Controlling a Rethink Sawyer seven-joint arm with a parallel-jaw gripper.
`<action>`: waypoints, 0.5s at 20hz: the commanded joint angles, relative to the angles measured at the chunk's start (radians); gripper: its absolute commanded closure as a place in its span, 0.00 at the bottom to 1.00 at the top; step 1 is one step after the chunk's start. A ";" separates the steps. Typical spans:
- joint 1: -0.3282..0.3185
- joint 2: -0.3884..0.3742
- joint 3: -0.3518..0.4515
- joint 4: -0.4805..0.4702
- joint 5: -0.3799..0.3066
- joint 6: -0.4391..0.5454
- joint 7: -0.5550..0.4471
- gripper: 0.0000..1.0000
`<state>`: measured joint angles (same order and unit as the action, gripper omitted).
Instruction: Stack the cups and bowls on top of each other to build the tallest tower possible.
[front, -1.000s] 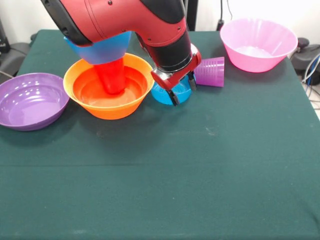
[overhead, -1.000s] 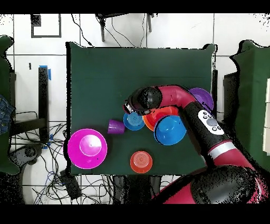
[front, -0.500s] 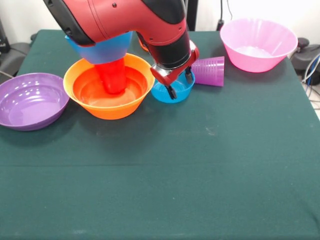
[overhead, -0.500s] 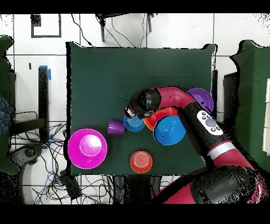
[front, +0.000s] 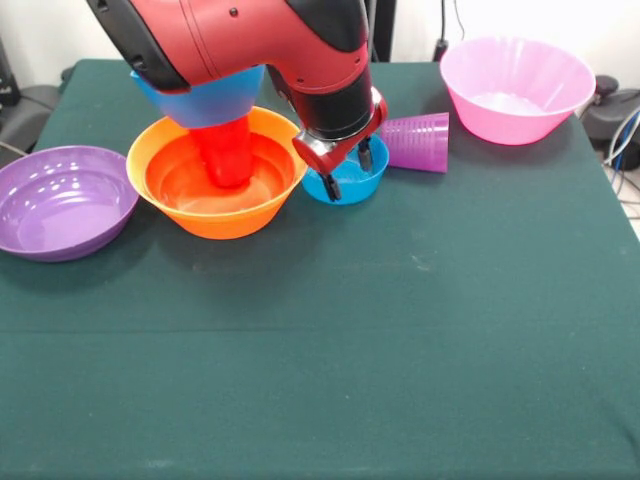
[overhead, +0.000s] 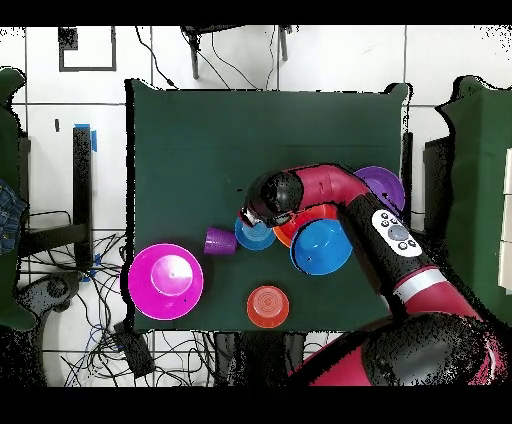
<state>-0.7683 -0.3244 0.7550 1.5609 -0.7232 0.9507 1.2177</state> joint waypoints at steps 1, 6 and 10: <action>0.004 0.024 -0.020 0.001 -0.129 0.040 -0.381 0.00; -0.016 0.042 -0.025 -0.006 -0.151 0.017 -0.378 0.00; -0.031 0.062 -0.035 -0.006 -0.171 -0.004 -0.375 0.00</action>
<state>-0.7877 -0.3069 0.7556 1.5609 -0.7845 0.9503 1.1827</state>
